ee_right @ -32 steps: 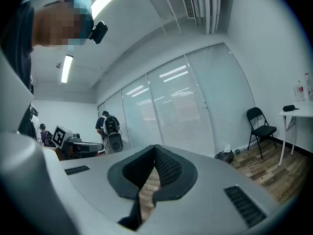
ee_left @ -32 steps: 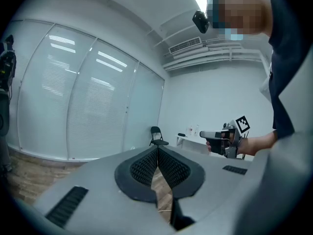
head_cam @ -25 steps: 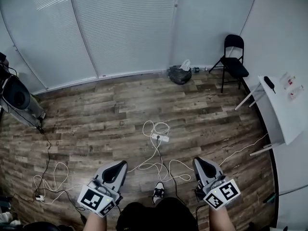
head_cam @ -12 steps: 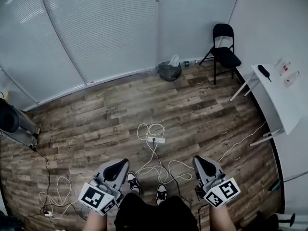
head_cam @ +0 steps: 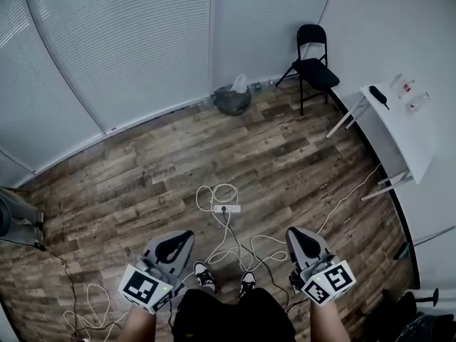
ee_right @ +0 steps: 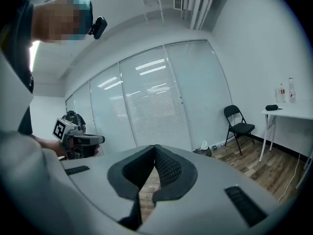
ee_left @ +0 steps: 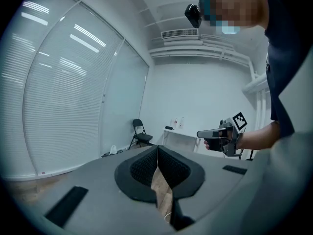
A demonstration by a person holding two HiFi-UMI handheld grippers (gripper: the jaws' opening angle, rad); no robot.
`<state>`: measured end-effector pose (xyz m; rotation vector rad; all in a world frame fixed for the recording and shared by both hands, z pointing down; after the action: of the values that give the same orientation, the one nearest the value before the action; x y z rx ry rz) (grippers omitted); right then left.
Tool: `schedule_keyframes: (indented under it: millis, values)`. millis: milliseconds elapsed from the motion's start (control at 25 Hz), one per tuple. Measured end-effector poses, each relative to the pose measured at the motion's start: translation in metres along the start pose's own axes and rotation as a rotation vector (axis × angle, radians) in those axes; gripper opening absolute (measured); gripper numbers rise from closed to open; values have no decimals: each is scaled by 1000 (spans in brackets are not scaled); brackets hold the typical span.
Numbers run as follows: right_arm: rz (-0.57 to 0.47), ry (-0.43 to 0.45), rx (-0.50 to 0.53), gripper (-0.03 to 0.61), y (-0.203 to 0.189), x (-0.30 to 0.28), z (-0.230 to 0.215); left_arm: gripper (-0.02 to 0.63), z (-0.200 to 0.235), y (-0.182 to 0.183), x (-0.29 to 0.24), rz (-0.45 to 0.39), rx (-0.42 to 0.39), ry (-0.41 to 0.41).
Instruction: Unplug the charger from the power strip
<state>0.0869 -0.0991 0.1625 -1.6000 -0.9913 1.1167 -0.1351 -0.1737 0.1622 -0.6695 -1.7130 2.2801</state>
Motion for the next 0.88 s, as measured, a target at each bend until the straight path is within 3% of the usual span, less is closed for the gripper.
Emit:
schedule_keyframes:
  millis: [160,360,560,880]
  values:
    - [27,2,25,18,-11,-31,9,21,36,-13,-6,1,9,-18]
    - [61,19,11,18,-45,-55,-19,21,59,-45,-34,-1,55,-11]
    - [118,55,29,18,-125,-95,-74,23,80,-130,-87,42,84,-1]
    - [204,101,13,18,-293,-169,-160,23,119,-287,-195,113,76,-4]
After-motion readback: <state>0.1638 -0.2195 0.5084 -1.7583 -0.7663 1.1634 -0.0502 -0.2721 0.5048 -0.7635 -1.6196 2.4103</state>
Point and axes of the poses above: the fingertips, and each gripper's own axes: x backward along the fingers, z to its left, y out of its top, the point moved 1 cm from there along x, backward along the fingers, and after that the axes turned 3 degrees about x, right-handed, at the moved point
